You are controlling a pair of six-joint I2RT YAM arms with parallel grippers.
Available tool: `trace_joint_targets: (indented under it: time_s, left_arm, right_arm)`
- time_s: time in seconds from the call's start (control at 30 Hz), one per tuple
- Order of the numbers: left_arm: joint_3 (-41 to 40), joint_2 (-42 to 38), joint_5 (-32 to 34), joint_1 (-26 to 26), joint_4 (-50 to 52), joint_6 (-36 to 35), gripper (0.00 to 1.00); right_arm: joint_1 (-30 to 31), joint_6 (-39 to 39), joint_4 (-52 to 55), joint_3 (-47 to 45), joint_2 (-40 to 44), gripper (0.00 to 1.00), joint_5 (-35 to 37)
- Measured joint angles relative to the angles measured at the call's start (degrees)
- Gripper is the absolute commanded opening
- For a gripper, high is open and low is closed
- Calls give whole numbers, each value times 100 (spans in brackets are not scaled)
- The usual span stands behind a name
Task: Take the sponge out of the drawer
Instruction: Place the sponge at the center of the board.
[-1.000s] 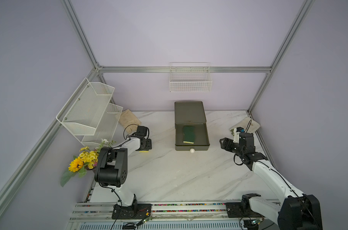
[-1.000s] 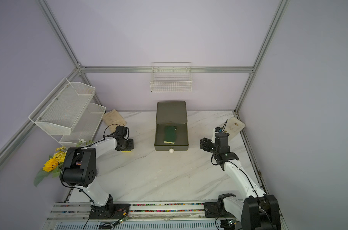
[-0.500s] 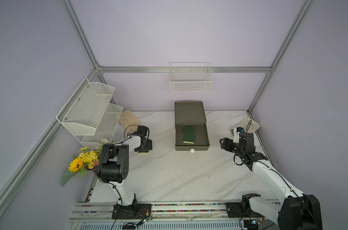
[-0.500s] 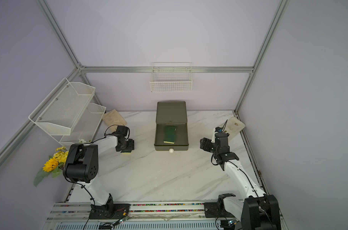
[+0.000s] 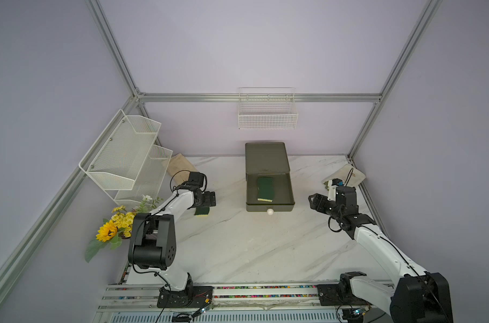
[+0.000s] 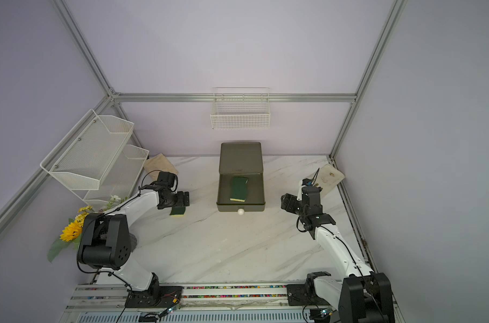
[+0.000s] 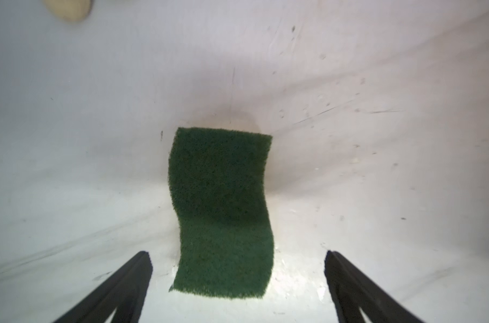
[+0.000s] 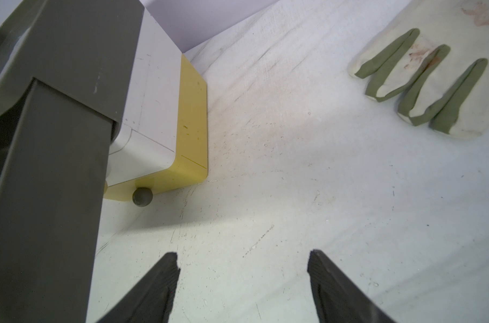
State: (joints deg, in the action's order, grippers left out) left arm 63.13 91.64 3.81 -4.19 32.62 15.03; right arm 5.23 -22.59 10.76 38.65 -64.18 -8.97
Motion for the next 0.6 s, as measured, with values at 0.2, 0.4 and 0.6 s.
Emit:
trace_joint_targets:
  time_s: [0.2, 0.4, 0.6]
  left_arm:
    - [205, -887, -348, -63, 181, 199, 100]
    - [546, -1534, -466, -352, 616, 382, 100]
    - [1054, -1919, -387, -951, 1032, 597, 100]
  right_arm:
    - [0, 4, 0, 0, 0, 79, -22]
    - [0, 35, -2, 0, 0, 80, -83]
    - [0, 46, 0, 0, 0, 83, -103]
